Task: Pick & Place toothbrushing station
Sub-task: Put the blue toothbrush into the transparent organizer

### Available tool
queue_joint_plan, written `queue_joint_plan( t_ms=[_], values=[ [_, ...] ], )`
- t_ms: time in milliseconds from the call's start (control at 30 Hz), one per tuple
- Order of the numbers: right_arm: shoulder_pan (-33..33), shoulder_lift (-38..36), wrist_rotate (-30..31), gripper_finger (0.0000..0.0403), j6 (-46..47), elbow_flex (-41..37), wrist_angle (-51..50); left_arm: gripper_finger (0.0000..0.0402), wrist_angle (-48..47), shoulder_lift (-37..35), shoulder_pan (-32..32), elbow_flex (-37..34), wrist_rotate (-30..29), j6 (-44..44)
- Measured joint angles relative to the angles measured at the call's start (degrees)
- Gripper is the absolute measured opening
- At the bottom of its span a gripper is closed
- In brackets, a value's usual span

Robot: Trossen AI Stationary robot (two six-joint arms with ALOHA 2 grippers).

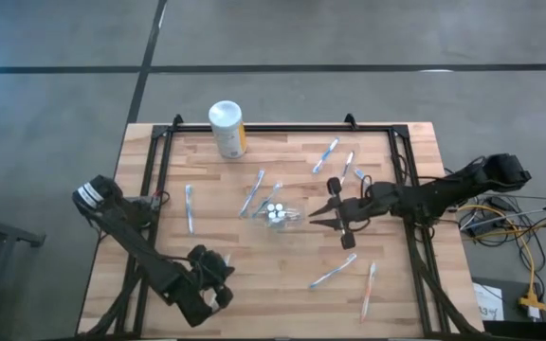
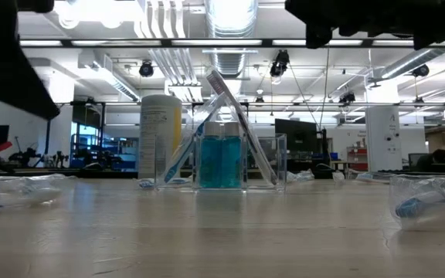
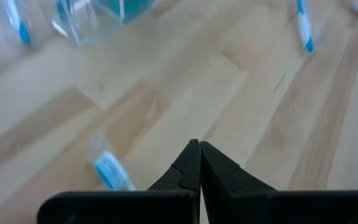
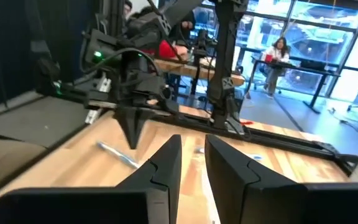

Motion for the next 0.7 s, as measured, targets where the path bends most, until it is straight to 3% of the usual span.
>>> queue_joint_plan(
  t_ms=[100,200,367,700],
  values=[
    [0.0,1.5,-0.2,0.0061,-1.6,1.1,-0.4,0.0003,0.2,1.5,0.0,0.0,0.8,-3.1],
    [-0.4,2.3,-4.3,0.0054,-2.6,2.2,-0.3,0.0011,0.2,3.2,0.1,0.0,1.4,-5.8],
    [-0.6,2.8,-7.8,0.0044,-2.5,3.2,-0.9,0.0053,-0.3,4.9,1.8,0.0,5.6,-11.9],
    [-0.6,2.7,-7.5,0.0043,-1.6,2.6,-1.0,0.0133,-3.0,6.4,4.7,0.5,13.0,-10.6]
  ],
)
